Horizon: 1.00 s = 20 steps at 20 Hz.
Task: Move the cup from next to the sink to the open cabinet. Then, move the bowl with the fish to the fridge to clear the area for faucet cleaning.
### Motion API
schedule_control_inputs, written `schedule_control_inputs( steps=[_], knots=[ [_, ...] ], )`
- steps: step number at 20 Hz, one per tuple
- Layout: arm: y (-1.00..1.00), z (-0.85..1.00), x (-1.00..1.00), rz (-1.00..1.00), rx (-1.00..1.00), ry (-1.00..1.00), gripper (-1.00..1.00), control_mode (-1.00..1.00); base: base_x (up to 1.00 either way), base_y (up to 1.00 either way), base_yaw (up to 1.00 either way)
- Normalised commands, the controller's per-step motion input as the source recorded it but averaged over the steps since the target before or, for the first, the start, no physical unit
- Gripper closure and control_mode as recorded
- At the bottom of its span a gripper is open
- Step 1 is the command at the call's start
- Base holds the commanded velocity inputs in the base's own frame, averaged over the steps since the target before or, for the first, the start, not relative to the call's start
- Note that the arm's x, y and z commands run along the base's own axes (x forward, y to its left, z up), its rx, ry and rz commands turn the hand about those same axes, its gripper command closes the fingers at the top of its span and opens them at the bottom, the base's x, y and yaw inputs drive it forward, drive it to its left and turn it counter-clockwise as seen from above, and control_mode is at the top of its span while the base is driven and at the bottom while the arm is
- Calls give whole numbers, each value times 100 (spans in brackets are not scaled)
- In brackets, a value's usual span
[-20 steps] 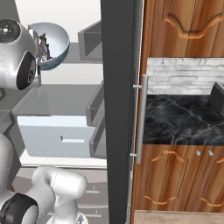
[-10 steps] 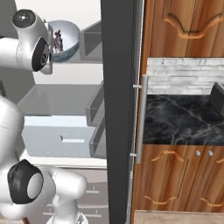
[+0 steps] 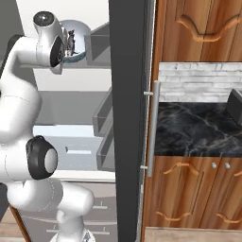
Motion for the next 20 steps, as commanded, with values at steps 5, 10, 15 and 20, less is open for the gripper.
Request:
schedule_control_inputs(
  steps=[5,10,15,20],
  knots=[
    [13,-9,67,-1,2,18,100,-100,0,0,0],
    [4,8,-7,0,0,-5,-100,-100,0,0,0],
    [0,-4,-73,0,-1,-16,-100,-100,0,0,0],
    [0,-13,-100,-1,-1,-39,-100,-100,0,0,0]
  ],
)
